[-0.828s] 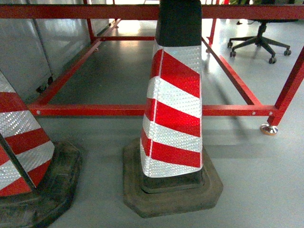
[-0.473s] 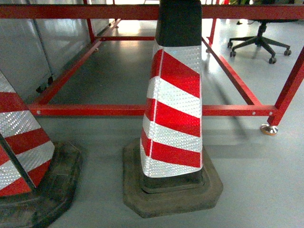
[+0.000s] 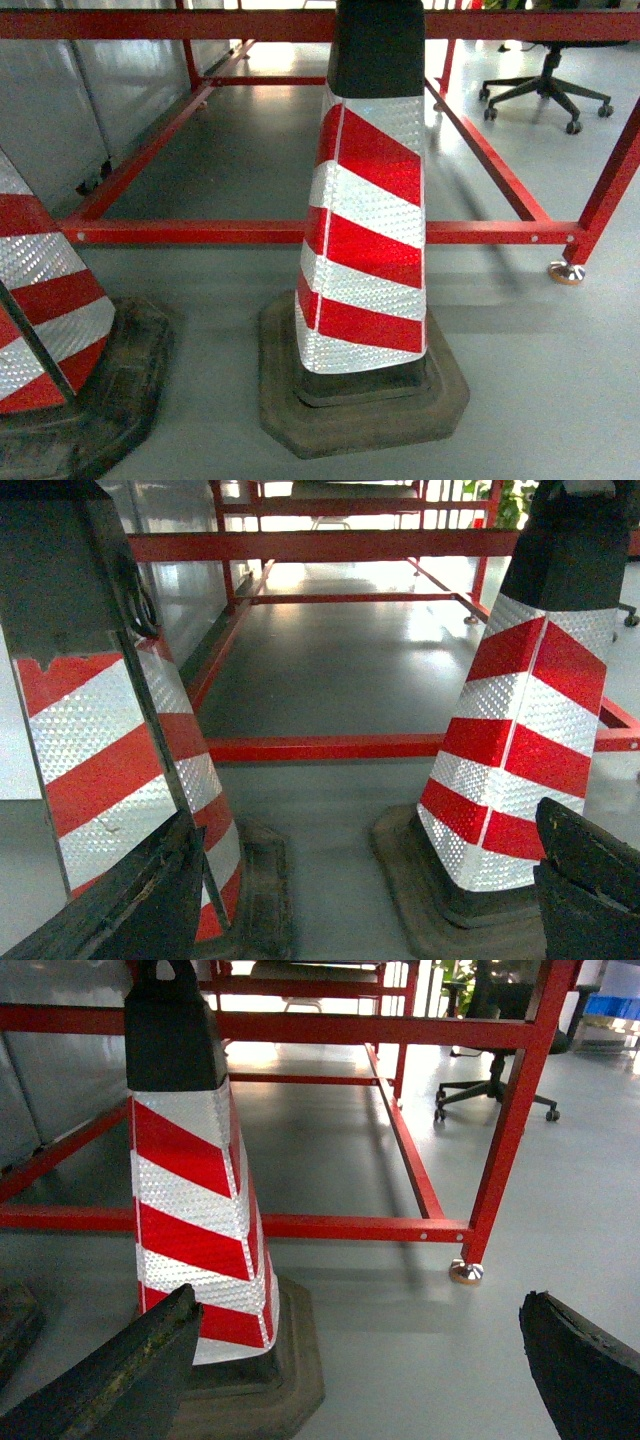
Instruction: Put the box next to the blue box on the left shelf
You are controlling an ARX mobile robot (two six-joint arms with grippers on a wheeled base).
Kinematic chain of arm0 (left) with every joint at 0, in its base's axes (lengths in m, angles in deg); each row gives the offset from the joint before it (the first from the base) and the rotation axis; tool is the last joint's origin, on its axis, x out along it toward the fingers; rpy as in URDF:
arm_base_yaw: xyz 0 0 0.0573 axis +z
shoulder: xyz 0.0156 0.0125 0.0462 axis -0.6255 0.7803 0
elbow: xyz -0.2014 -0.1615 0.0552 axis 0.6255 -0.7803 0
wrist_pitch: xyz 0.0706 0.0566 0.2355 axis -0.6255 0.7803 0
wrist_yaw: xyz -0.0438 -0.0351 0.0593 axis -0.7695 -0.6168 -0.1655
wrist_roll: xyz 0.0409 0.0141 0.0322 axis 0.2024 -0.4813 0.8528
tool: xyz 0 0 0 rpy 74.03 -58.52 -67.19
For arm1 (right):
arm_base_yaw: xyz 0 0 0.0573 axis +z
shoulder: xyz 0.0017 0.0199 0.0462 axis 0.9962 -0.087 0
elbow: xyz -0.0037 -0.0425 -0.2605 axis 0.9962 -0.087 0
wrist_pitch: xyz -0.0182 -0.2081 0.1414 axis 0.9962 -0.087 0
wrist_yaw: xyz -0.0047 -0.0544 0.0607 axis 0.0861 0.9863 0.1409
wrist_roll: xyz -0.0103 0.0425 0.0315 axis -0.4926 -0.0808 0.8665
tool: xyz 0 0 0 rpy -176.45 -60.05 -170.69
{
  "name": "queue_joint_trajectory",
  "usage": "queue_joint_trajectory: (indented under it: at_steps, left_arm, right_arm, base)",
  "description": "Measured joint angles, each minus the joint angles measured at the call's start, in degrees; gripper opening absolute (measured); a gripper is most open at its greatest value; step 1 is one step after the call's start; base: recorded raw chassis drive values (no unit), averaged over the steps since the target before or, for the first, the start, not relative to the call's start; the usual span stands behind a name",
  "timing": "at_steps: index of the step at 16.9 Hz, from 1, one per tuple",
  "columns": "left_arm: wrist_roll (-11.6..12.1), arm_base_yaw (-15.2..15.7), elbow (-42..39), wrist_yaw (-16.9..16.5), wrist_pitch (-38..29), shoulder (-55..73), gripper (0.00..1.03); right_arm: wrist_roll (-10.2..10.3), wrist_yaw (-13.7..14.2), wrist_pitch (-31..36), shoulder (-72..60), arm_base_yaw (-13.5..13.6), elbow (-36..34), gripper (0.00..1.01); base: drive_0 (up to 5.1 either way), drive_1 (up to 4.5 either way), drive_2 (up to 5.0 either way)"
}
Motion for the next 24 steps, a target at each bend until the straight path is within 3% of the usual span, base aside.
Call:
queue_joint_trajectory:
  at_steps: [24]
  left_arm:
    - [0.0,0.0,0.0,0.0,0.0,0.0,0.98]
  right_arm:
    - [0.0,0.0,0.0,0.0,0.0,0.0,0.98]
  base:
    - [0.0,0.0,0.0]
